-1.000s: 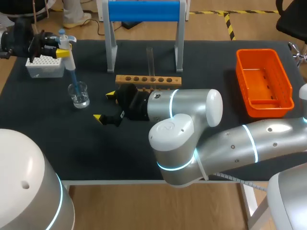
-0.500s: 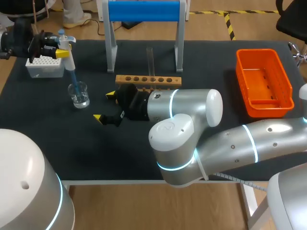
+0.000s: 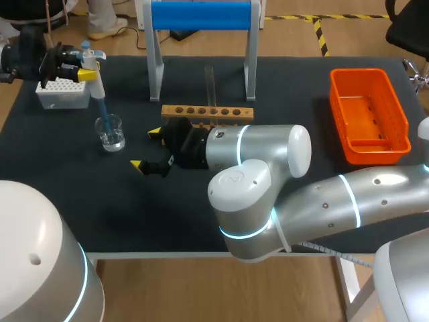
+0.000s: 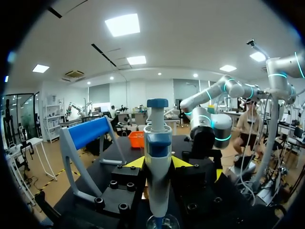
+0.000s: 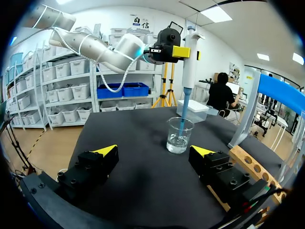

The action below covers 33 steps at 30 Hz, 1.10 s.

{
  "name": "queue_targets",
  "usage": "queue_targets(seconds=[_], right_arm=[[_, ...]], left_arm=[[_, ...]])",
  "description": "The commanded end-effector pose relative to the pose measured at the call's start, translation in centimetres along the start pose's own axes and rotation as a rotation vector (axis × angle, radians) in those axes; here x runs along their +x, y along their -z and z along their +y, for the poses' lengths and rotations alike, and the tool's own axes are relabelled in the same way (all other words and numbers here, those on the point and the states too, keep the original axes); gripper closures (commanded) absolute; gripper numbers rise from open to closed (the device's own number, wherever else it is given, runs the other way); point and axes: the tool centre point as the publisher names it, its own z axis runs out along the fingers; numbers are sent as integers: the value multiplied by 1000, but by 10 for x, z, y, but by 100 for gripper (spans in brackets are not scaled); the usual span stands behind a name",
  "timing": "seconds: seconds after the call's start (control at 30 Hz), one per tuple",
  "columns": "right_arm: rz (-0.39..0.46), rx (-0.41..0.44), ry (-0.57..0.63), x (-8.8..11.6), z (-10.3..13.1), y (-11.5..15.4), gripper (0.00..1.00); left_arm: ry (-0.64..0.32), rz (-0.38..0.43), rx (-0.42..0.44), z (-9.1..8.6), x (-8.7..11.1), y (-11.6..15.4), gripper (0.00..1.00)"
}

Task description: Invert the test tube, pick up the pipette, mount the tip to pipette, aspirate from beaker and dispense into the tube, eject the tip, return the pipette, and cap with the stopper.

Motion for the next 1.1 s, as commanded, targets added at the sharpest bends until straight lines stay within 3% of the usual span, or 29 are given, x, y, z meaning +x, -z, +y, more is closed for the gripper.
queue_targets(seconds=[0.03,0.6,1.1], right_arm=[[-1,-3,-1,0,-1,0,0],[-28,4,29,3,29,32,0],[51,6,120,-4,82,75,0]], left_arm=[[-1,5,1,1,-1,2,100],[-1,5,1,1,-1,2,100],[-1,5,1,1,-1,2,100]])
